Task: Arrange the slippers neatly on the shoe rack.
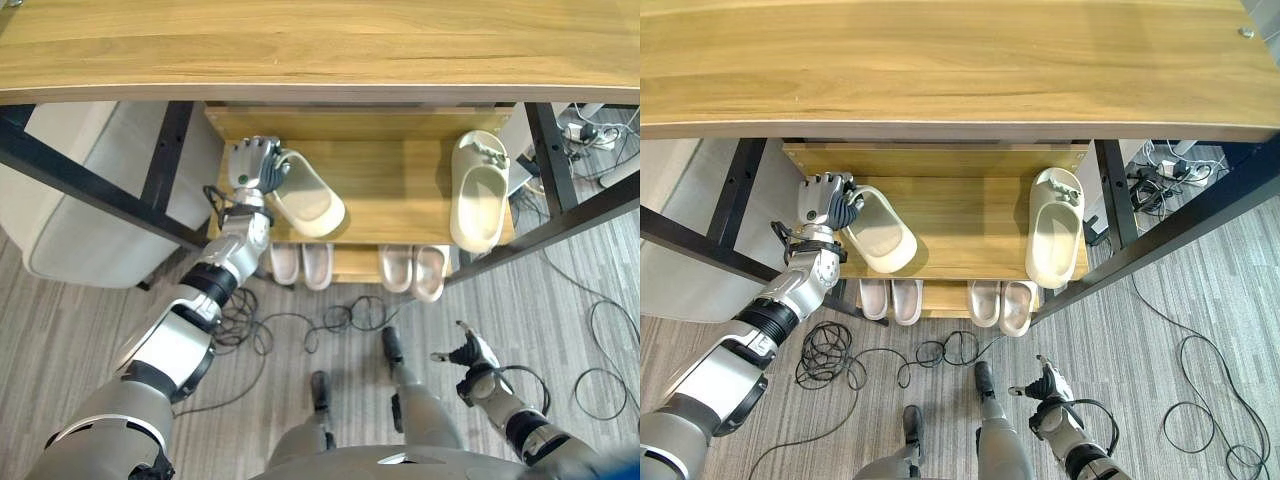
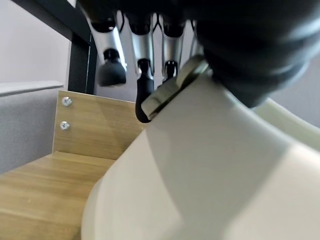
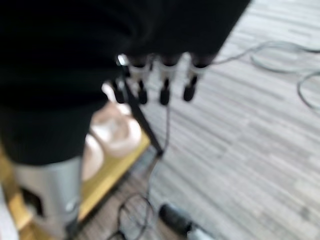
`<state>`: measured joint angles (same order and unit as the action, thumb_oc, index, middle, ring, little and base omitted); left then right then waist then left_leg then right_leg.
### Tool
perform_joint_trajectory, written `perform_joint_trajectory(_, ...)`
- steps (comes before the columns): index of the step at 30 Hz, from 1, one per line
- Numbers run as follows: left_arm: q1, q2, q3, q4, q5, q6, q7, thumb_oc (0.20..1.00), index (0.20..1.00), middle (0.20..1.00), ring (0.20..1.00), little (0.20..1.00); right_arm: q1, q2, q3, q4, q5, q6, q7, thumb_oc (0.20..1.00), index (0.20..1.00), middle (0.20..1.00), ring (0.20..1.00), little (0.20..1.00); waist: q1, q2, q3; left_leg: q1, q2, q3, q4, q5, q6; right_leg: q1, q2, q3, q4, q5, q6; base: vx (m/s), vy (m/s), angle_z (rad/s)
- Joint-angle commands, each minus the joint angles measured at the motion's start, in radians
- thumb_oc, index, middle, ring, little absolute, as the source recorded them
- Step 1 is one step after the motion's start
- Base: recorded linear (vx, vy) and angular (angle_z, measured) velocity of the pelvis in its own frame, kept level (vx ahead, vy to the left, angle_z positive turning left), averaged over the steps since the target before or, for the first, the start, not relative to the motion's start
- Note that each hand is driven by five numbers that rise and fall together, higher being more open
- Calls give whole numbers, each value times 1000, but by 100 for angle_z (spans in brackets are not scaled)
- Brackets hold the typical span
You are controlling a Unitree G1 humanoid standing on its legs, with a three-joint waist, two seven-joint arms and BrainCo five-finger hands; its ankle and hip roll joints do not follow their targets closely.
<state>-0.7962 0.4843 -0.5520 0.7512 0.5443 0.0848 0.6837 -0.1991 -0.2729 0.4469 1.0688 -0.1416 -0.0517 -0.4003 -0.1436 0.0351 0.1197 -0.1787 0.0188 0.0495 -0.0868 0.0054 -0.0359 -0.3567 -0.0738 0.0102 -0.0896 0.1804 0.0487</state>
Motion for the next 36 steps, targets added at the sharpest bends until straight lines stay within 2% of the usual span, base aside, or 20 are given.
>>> perform_joint_trajectory(1,14,36,20,-107,79,-22,38,200,200,200,200,200,-34,-10,-17,12,-14,-8,-40,1000,1000,1000,1000,1000,25,10,0,-94,33,19,89,-20,-40,-17,-61,-42,170,-178,87,0,0,0)
perform_joint_trajectory(6,79,17,31,-196,104,-43,27,200,200,200,200,200,-48,-6,-24,11,-17,3,-40,1000,1000,1000,1000,1000,31,5,7,-96,30,16,99,-26,-37,-17,-63,-41,182,-181,84,-7,-1,0)
perform_joint_trajectory(10,75,-13,9,-194,103,-49,19,200,200,200,200,200,-66,-4,-23,17,-15,8,-44,1000,1000,1000,1000,1000,30,4,12,-104,28,14,104,-26,-34,-26,-66,-39,186,-179,83,-41,-5,2)
perform_joint_trajectory(27,-122,-133,-128,-15,101,-26,26,200,200,200,200,200,-93,-9,39,54,-21,0,-36,1000,1000,1000,1000,1000,3,19,17,-151,28,32,132,-18,-31,-76,-65,-15,201,-167,81,-26,-15,-2)
perform_joint_trajectory(36,-216,-178,-175,-16,104,-23,49,200,200,200,200,200,-108,-19,47,87,-15,1,-40,1000,1000,1000,1000,1000,-9,33,27,-170,31,38,147,-18,-33,-100,-63,-9,214,-168,80,-13,-18,-5)
